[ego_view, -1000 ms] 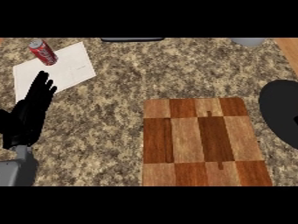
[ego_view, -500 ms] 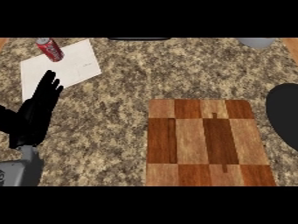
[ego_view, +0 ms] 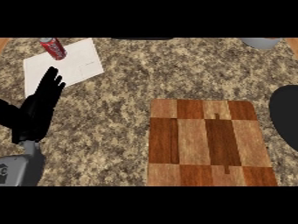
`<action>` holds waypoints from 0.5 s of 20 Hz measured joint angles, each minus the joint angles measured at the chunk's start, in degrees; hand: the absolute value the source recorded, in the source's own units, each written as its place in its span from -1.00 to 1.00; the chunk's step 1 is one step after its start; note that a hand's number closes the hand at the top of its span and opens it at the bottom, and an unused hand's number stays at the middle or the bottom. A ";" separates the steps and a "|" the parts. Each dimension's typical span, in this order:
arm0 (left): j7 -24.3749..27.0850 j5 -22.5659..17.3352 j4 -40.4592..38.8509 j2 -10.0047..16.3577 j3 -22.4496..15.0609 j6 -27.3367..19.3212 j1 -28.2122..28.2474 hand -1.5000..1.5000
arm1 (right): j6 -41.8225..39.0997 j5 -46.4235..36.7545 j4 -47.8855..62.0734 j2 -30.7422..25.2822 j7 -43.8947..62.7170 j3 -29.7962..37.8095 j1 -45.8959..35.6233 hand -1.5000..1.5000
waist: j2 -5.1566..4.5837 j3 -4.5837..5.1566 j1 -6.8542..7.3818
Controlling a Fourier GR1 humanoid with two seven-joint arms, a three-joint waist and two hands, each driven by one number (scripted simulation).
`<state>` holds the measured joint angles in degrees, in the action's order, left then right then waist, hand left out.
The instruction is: Pick the pear from the cutting board and place it in the pan
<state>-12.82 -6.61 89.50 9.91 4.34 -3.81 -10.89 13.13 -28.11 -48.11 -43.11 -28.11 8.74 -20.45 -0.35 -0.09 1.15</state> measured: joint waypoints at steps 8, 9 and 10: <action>-0.87 0.14 0.63 -0.25 -0.18 -0.02 -0.71 0.00 | -2.54 -1.93 19.10 1.93 0.72 0.91 -7.25 -1.00 | -0.19 -0.05 0.57; -1.29 0.17 1.26 -0.21 -0.20 -0.12 -0.65 0.00 | -3.14 -2.13 21.66 1.54 -0.35 1.13 -8.21 -1.00 | -0.23 -0.09 0.72; -1.38 0.00 1.52 -0.06 0.08 -0.04 -0.46 0.00 | -4.11 -2.08 23.69 1.28 -1.42 1.43 -9.23 -1.00 | -0.22 -0.09 0.69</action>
<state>-14.21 -6.61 91.03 9.85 4.42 -3.85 -11.34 9.02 -30.19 -24.42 -41.83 -29.53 10.17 -29.68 -0.57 -0.18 1.84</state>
